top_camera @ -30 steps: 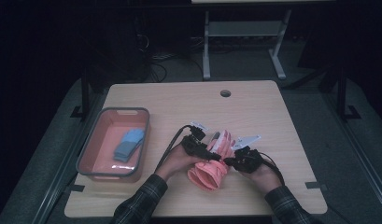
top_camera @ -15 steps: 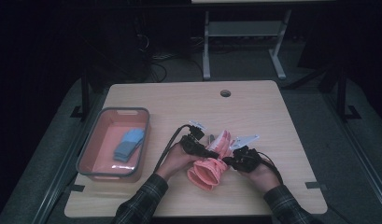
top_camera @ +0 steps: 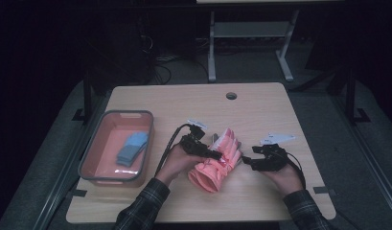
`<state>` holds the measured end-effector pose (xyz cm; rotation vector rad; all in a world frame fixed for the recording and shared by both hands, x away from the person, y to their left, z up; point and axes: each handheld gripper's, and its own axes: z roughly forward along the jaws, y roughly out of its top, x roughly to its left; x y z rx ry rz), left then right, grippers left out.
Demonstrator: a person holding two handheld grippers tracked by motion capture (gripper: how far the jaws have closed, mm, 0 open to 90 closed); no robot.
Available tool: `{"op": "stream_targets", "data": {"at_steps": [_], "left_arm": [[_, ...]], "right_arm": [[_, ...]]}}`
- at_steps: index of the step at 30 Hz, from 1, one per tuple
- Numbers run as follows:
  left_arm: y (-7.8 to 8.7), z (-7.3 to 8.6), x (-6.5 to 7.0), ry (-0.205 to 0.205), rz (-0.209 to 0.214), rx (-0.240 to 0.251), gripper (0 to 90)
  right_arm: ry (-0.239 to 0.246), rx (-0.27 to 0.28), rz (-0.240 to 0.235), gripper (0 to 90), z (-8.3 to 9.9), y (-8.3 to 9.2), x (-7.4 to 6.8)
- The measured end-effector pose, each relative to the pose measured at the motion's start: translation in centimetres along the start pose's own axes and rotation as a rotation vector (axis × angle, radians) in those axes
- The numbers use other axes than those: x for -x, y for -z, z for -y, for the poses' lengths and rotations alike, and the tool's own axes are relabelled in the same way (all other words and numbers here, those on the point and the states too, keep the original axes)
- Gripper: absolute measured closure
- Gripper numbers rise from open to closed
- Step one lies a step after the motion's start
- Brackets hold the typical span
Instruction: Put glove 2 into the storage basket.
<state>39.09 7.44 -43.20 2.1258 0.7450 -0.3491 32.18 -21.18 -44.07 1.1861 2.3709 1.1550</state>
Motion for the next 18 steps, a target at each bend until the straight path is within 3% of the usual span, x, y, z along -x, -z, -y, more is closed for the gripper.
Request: {"op": "stream_targets", "data": {"at_steps": [4,6,18], "left_arm": [[1.6,-0.4,0.2,-0.009,-0.024,0.02,61.4],[2.4,-0.5,0.2,-0.002,-0.035,0.034,61.4],[7.0,-1.6,0.9,0.001,-0.098,0.072,61.1]], "right_arm": [[-0.014,-0.037,0.061,22.4,0.6,-1.2,1.0],[-0.012,-0.066,0.099,21.4,0.9,-1.9,1.0],[-0.012,-0.073,0.132,15.8,1.6,-3.5,1.7]]}}
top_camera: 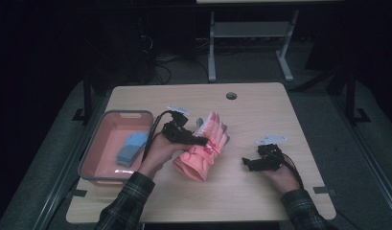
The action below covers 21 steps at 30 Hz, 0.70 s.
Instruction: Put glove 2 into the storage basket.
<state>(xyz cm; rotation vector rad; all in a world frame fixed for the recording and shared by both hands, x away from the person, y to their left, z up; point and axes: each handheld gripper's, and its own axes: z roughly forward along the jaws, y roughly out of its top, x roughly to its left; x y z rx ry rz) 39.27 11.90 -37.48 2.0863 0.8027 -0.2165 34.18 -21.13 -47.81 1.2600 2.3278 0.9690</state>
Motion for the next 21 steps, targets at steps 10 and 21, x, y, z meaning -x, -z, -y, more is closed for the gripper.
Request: {"op": "stream_targets", "data": {"at_steps": [10,21], "left_arm": [[3.2,-0.5,-0.3,0.003,-0.049,0.02,61.1],[7.1,-0.6,-0.4,0.019,-0.088,0.05,60.9]], "right_arm": [[-0.004,0.037,-0.002,13.0,0.3,-0.3,0.1],[-0.003,0.037,-0.003,12.9,0.3,-0.3,0.2]]}}
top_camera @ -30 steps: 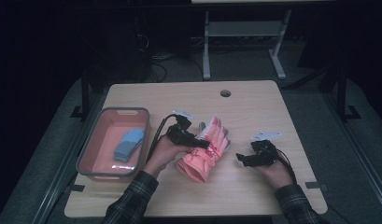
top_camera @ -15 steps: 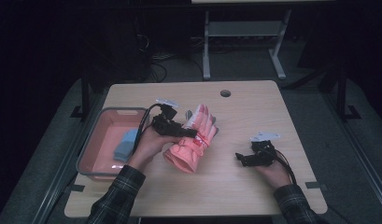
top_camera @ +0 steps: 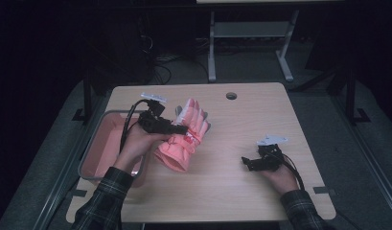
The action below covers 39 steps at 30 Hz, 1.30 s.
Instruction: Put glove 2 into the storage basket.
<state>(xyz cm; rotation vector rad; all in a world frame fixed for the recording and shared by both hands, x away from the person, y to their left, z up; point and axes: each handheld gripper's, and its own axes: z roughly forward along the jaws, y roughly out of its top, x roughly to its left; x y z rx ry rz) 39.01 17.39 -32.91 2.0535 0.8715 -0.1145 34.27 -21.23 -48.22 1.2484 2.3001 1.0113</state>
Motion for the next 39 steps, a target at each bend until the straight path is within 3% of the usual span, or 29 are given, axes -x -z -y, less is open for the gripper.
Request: {"op": "stream_targets", "data": {"at_steps": [21,30,39], "left_arm": [[8.4,0.7,-1.9,0.052,-0.075,0.061,60.6],[12.1,2.6,-3.6,0.093,-0.123,0.083,60.3],[14.1,4.6,-5.5,0.13,-0.171,0.096,59.8]], "right_arm": [[-0.004,-0.001,0.007,13.0,0.0,0.0,0.1],[-0.01,-0.004,0.014,13.0,0.0,0.0,0.1],[-0.01,-0.003,0.015,13.0,0.0,0.0,0.1]]}}
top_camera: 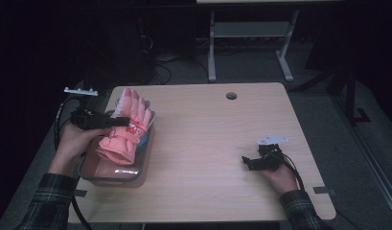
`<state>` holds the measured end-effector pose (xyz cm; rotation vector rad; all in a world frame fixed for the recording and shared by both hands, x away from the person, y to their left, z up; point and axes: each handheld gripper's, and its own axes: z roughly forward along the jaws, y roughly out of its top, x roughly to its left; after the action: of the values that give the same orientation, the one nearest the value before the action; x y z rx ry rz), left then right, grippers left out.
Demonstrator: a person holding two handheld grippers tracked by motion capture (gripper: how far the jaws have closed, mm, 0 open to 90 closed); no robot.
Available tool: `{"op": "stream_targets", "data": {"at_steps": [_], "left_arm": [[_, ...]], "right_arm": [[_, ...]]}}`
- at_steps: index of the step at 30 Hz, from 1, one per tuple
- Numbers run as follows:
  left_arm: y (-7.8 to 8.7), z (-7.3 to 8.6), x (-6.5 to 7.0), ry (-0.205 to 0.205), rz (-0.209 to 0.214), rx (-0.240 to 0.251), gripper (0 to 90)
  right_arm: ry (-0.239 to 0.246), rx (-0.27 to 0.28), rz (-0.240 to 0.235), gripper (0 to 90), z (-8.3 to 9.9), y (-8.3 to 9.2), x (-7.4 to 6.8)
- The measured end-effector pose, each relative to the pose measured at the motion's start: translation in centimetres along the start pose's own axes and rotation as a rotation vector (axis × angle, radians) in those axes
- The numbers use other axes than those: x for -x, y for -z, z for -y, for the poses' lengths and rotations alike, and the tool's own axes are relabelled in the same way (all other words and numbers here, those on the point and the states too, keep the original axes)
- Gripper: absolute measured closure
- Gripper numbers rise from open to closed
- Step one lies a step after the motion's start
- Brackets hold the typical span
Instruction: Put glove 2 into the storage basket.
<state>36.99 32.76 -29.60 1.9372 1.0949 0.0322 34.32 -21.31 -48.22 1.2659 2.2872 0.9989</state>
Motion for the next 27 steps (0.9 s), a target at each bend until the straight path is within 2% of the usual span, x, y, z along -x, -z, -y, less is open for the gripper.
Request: {"op": "stream_targets", "data": {"at_steps": [6,15,21,27], "left_arm": [[-0.2,1.3,-1.6,0.04,-0.018,-0.003,59.5],[-1.9,3.1,-3.8,0.089,-0.054,-0.032,58.9],[-3.2,3.7,-4.5,0.098,-0.083,-0.058,58.5],[-4.2,4.3,-5.1,0.122,-0.091,-0.077,57.9]], "right_arm": [[0.0,-0.001,0.0,13.0,0.0,0.0,0.0],[0.0,-0.001,0.0,13.0,0.0,0.0,0.0],[0.0,-0.002,0.0,13.0,0.0,0.0,0.0],[0.0,-0.002,0.0,13.0,0.0,0.0,0.0]]}}
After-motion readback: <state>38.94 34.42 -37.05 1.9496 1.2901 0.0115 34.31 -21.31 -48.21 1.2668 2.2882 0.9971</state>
